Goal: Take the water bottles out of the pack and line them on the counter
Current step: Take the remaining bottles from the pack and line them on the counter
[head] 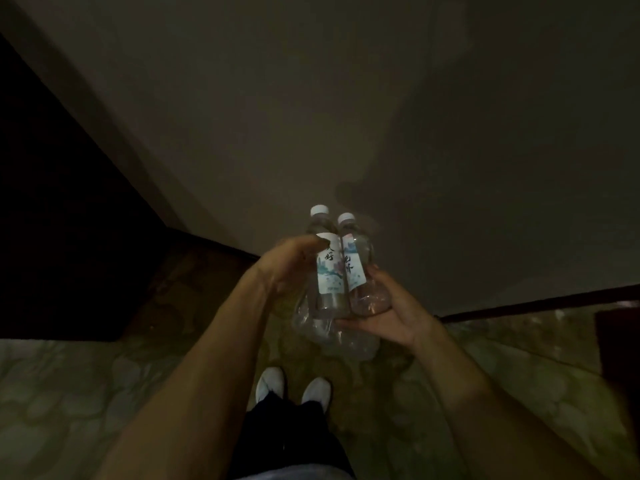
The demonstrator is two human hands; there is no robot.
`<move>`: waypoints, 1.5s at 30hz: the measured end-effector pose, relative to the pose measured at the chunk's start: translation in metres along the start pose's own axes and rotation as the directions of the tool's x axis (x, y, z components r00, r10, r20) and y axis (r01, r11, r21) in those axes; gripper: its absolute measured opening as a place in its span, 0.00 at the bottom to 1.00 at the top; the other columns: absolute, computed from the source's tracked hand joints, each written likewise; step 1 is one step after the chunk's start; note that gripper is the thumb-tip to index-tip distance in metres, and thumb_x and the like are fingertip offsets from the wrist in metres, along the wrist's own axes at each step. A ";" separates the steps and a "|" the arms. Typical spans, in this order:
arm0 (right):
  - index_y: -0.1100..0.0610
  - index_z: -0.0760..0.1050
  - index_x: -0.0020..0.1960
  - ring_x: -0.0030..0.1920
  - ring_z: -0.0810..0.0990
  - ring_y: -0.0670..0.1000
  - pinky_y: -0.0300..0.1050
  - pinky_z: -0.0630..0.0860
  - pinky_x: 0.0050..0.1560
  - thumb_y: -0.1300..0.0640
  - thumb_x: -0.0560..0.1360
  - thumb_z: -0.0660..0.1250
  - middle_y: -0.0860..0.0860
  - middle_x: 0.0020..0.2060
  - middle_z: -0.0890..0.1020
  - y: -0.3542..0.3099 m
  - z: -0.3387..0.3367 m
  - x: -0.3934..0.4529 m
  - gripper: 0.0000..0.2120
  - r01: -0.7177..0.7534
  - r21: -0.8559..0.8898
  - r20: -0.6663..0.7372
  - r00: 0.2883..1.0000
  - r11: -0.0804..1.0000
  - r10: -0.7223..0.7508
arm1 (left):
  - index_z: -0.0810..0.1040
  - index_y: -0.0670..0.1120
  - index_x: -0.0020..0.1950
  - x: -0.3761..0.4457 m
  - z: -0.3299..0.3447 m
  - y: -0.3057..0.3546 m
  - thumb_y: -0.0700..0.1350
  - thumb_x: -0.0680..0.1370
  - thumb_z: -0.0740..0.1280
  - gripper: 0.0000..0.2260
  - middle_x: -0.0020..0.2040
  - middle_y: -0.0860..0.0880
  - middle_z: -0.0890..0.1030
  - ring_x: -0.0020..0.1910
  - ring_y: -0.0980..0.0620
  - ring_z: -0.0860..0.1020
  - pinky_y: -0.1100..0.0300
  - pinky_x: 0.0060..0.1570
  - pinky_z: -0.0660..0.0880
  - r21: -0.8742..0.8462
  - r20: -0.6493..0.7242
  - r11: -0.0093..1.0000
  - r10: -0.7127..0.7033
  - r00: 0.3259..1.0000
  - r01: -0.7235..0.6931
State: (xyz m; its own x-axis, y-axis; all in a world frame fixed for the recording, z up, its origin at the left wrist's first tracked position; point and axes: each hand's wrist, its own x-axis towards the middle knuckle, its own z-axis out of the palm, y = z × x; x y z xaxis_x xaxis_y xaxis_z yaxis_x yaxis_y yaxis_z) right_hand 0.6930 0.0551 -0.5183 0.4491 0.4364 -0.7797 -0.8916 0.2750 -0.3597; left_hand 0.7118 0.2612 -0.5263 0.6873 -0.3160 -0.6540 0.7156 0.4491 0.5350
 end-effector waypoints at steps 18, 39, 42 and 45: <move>0.50 0.70 0.65 0.54 0.83 0.60 0.59 0.79 0.55 0.61 0.68 0.73 0.57 0.57 0.82 -0.097 0.151 -0.055 0.28 0.482 -0.560 0.248 0.873 0.674 -0.419 | 0.74 0.46 0.64 -0.089 0.036 0.102 0.51 0.68 0.74 0.26 0.55 0.42 0.83 0.51 0.42 0.84 0.48 0.48 0.81 0.156 -0.072 0.765 0.640 0.765 -0.625; 0.53 0.75 0.59 0.52 0.84 0.46 0.41 0.81 0.48 0.50 0.63 0.76 0.49 0.51 0.85 -0.104 0.237 -0.092 0.25 0.805 -0.540 0.646 0.584 0.246 -0.492 | 0.78 0.47 0.61 -0.216 0.044 0.121 0.44 0.72 0.74 0.18 0.51 0.44 0.84 0.51 0.48 0.84 0.50 0.53 0.80 0.472 -0.220 0.423 0.906 0.361 -0.774; 0.54 0.72 0.58 0.53 0.84 0.50 0.45 0.81 0.49 0.49 0.62 0.78 0.52 0.52 0.84 -0.097 0.264 -0.092 0.29 0.836 -0.501 0.681 0.540 0.223 -0.495 | 0.77 0.44 0.61 -0.243 0.040 0.127 0.43 0.71 0.75 0.20 0.50 0.46 0.84 0.48 0.52 0.84 0.61 0.44 0.80 0.526 -0.289 0.370 0.925 0.248 -0.765; 0.53 0.72 0.57 0.53 0.83 0.49 0.44 0.80 0.49 0.51 0.64 0.78 0.51 0.50 0.84 -0.087 0.295 -0.097 0.25 0.862 -0.476 0.733 0.500 0.178 -0.461 | 0.77 0.44 0.62 -0.271 0.028 0.133 0.46 0.69 0.77 0.23 0.51 0.47 0.84 0.48 0.53 0.84 0.63 0.43 0.80 0.581 -0.331 0.327 0.931 0.150 -0.745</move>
State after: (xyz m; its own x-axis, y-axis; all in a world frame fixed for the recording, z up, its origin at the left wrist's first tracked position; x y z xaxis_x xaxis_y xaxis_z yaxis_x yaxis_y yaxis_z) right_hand 0.7442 0.2418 -0.2606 0.6777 0.7195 0.1519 0.2010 0.0175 -0.9794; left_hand 0.6242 0.3826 -0.2631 0.7285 0.6478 0.2228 -0.2058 -0.1032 0.9731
